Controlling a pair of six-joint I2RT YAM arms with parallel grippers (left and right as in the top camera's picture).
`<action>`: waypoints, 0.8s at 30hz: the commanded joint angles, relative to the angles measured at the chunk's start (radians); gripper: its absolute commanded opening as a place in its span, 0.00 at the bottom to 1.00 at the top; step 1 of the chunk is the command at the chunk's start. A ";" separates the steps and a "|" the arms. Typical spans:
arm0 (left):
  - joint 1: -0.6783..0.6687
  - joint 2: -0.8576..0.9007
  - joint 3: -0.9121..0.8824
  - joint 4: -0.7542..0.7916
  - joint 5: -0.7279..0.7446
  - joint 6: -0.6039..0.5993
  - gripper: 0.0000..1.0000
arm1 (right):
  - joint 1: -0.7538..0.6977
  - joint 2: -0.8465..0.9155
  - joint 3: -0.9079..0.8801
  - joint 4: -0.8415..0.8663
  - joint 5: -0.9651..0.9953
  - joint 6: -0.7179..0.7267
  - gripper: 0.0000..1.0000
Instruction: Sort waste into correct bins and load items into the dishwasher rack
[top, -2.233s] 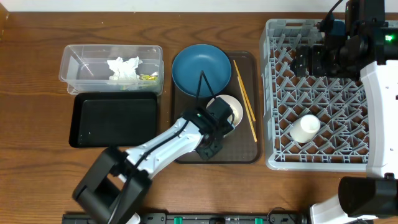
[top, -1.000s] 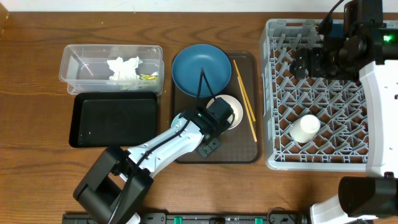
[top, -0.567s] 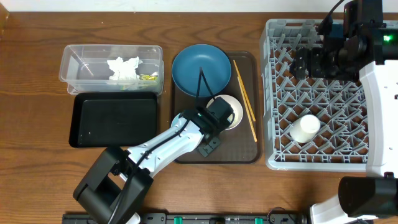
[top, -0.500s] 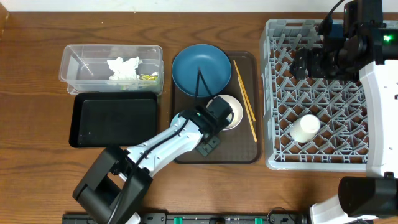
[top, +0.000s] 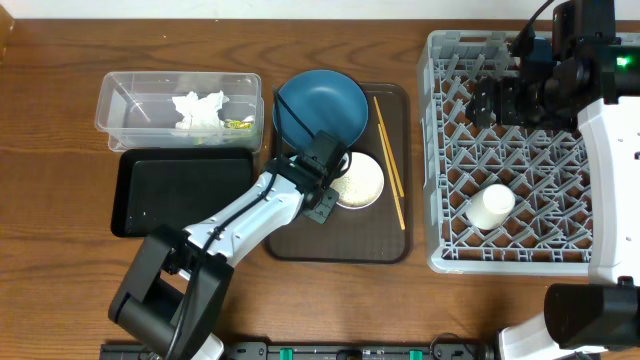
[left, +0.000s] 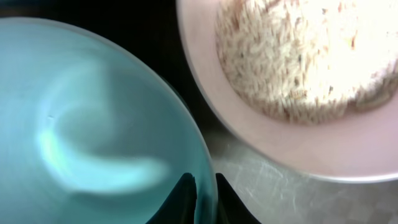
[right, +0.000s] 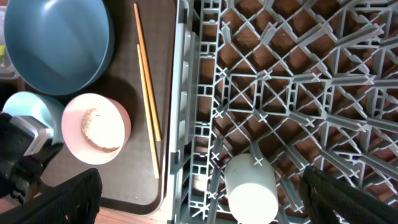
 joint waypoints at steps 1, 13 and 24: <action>0.010 -0.019 0.022 0.007 -0.034 -0.001 0.17 | 0.010 0.003 -0.003 -0.002 -0.013 -0.016 0.99; -0.023 -0.202 0.070 -0.045 -0.026 -0.005 0.49 | 0.010 0.003 -0.003 -0.002 -0.013 -0.016 0.99; -0.179 -0.174 0.070 -0.041 0.110 0.241 0.56 | 0.010 0.003 -0.003 -0.002 -0.019 -0.015 0.99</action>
